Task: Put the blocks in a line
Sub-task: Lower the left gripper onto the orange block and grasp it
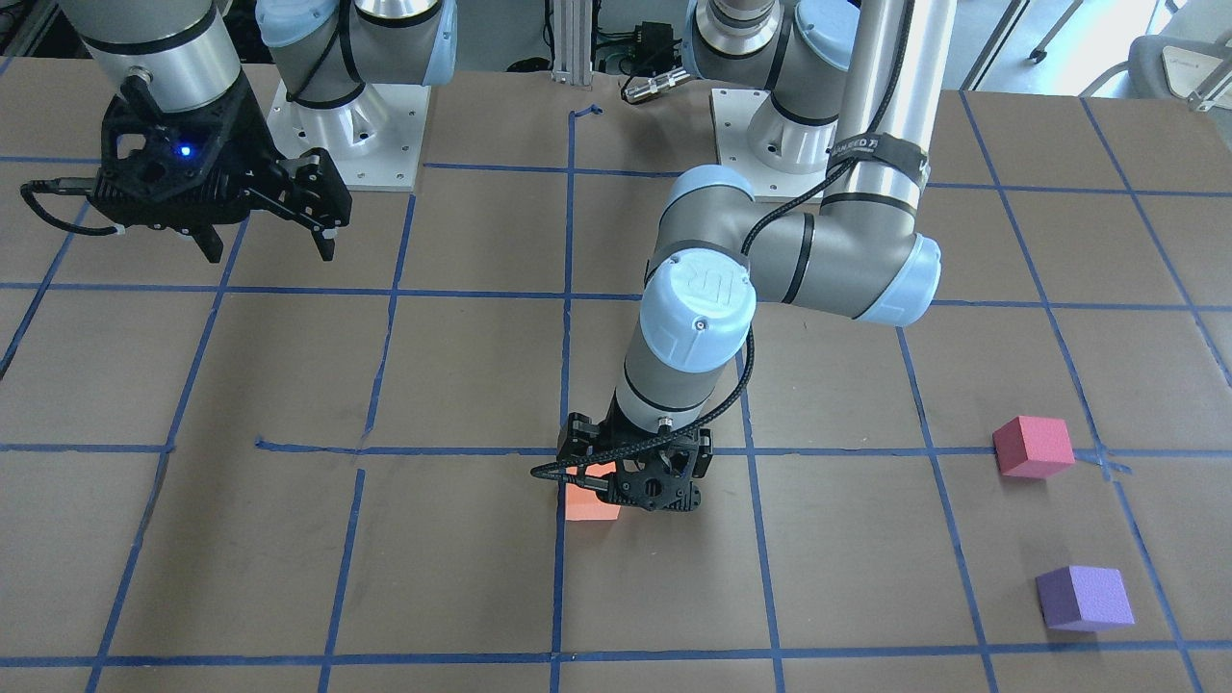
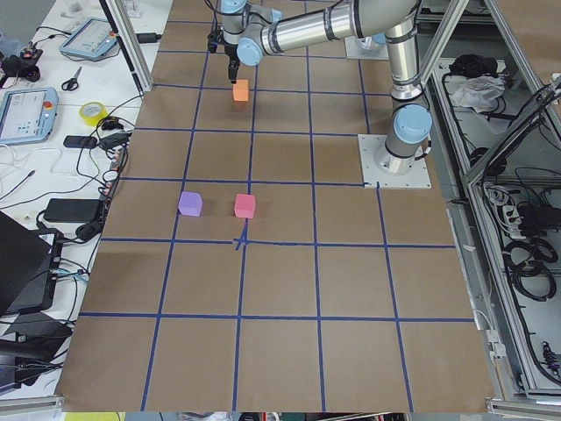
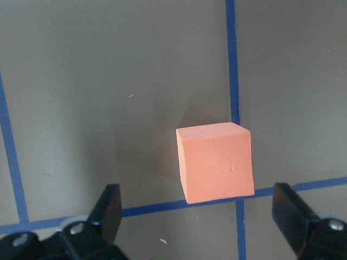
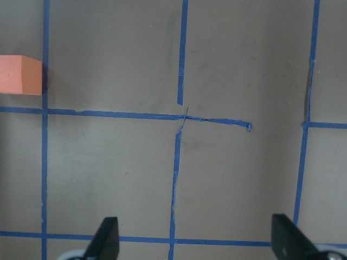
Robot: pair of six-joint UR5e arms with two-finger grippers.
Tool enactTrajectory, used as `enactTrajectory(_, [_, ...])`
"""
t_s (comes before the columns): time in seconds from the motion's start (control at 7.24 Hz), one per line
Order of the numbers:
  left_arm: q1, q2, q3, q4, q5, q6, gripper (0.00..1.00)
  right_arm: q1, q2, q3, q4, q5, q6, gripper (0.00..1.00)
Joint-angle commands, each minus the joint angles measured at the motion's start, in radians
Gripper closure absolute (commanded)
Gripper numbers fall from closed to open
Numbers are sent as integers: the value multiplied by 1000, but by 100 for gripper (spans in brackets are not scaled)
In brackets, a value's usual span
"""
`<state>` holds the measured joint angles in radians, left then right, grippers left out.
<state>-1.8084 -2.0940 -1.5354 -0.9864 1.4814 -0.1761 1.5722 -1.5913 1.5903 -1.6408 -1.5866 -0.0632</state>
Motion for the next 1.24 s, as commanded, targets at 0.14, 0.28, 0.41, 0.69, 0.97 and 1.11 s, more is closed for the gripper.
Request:
enactTrajectory(0.14, [-17,-92,0,41,-16,-85,0,8,-12,0,1,2,-1,0])
enactTrajectory(0.28, [-19,-101,0,40,-23,-85,0,8,-12,0,1,2,-6,0])
enactTrajectory(0.41, [-19,-109,1,41,-79,-85,0,9,-12,0,3,0,-7,0])
enactTrajectory(0.69, [-17,-103,15,51,-82,-66,2,8,-10,3,4,-3,-10,0])
enactTrajectory(0.97, [0,-52,15,48,-85,-57,2,8,-10,5,6,-6,-10,0])
enactTrajectory(1.11, [0,-60,14,49,-84,-59,2,8,-9,5,6,-7,-12,0])
